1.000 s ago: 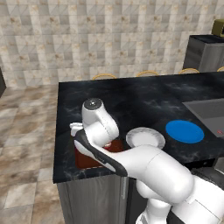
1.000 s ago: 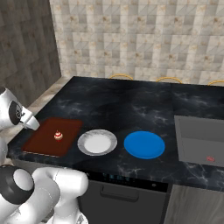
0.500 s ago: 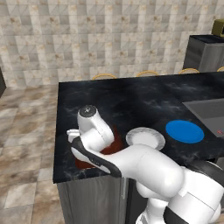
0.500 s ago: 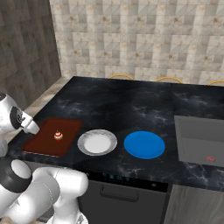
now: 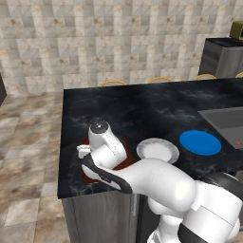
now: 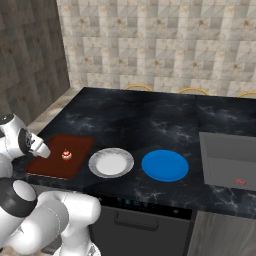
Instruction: Move the dessert items from the plates to the tray.
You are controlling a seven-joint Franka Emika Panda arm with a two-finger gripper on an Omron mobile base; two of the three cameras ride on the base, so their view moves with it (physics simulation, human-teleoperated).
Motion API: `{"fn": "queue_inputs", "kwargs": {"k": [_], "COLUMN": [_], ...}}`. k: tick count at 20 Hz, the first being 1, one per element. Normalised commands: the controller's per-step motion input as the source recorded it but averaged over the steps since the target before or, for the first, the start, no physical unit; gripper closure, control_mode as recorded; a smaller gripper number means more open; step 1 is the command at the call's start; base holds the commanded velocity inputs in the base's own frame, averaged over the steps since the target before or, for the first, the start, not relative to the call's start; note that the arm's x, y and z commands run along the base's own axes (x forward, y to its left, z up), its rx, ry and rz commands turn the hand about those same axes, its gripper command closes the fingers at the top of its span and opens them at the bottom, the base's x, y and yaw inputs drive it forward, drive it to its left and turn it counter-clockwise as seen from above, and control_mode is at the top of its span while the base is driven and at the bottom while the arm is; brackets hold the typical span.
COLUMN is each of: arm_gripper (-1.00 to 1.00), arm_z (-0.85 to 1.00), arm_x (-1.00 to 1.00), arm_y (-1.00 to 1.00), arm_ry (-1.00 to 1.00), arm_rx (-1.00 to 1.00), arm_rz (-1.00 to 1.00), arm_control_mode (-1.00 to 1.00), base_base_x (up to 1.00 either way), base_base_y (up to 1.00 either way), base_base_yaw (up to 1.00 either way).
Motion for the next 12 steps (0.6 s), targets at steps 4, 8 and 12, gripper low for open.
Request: {"fn": "queue_inputs", "kwargs": {"k": [4,8,12], "arm_gripper": [-1.0,-1.0,-1.0], "arm_z": [0.0,0.0,0.1], "arm_x": [0.0,0.0,0.0], "arm_y": [0.0,0.0,0.0], "arm_ry": [-0.01,0.0,0.0], "arm_rx": [0.0,0.0,0.0], "arm_rz": [0.0,0.0,0.0], "arm_control_mode": [-1.0,-1.0,-1.0], "base_base_x": [0.0,0.0,0.0], "base_base_y": [0.0,0.0,0.0], "base_base_yaw": [0.0,0.0,0.0]}}
